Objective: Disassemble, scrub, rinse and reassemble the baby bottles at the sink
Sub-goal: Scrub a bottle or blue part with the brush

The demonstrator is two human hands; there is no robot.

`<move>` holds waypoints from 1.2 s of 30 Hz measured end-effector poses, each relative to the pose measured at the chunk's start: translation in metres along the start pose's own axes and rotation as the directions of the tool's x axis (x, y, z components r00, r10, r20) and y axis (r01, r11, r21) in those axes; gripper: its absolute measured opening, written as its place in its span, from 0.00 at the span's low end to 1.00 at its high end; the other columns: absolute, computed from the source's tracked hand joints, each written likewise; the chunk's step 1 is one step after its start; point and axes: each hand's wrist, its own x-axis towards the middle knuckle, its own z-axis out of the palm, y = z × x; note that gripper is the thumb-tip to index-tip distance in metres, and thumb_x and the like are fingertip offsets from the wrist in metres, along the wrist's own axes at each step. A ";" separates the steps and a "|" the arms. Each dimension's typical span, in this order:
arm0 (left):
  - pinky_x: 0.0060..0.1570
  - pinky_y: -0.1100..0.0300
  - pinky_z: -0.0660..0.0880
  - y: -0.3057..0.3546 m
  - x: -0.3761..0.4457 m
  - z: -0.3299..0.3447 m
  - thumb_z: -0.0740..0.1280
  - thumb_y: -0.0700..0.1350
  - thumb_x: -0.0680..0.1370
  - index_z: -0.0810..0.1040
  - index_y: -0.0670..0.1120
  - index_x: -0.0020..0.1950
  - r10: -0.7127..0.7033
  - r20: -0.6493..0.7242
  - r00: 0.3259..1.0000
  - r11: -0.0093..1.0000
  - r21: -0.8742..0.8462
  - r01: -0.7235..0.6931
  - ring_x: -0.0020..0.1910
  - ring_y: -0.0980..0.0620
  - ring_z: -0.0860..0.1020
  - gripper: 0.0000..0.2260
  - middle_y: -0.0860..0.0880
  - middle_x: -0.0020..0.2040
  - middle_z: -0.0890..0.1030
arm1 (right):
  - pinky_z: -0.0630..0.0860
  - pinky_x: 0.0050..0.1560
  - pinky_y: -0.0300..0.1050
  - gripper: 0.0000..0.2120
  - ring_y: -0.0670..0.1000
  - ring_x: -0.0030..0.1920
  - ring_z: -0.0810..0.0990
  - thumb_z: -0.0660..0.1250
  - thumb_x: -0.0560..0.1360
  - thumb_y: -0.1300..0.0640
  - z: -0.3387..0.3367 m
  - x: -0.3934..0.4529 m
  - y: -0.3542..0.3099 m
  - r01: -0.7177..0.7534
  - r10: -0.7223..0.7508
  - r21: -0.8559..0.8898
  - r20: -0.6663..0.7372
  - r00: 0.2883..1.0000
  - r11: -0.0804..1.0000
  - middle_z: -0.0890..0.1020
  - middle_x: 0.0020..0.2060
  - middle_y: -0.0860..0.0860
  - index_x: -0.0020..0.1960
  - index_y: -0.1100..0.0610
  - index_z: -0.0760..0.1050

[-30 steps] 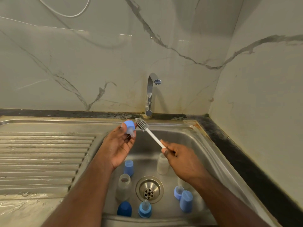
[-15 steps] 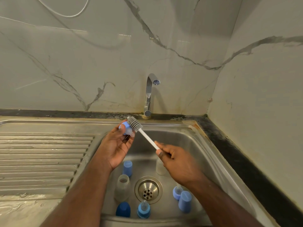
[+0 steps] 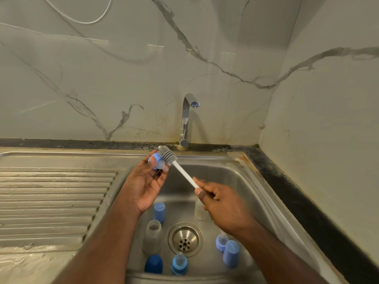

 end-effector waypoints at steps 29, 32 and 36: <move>0.50 0.55 0.83 0.002 0.002 -0.001 0.61 0.38 0.80 0.79 0.38 0.63 -0.061 -0.076 0.995 0.998 -0.024 0.059 0.49 0.42 0.85 0.14 0.35 0.53 0.84 | 0.76 0.36 0.35 0.17 0.41 0.34 0.76 0.62 0.82 0.46 -0.001 0.002 0.003 0.014 -0.014 -0.021 -0.026 1.000 1.000 0.79 0.34 0.43 0.70 0.37 0.72; 0.56 0.52 0.82 0.000 0.004 -0.001 0.65 0.39 0.80 0.79 0.38 0.63 -0.014 -0.092 0.996 1.000 0.017 0.016 0.54 0.43 0.85 0.13 0.36 0.57 0.84 | 0.73 0.33 0.31 0.17 0.39 0.32 0.74 0.61 0.82 0.46 0.003 0.000 0.000 0.030 -0.030 -0.029 0.007 1.000 0.999 0.77 0.31 0.42 0.70 0.37 0.72; 0.51 0.55 0.83 -0.003 0.007 -0.001 0.67 0.38 0.81 0.77 0.38 0.67 0.038 -0.086 0.996 0.995 0.092 -0.030 0.57 0.44 0.84 0.15 0.39 0.59 0.84 | 0.71 0.35 0.30 0.18 0.35 0.31 0.74 0.61 0.83 0.47 0.002 0.003 0.000 0.036 -0.037 -0.073 -0.009 0.999 0.997 0.76 0.29 0.37 0.72 0.40 0.72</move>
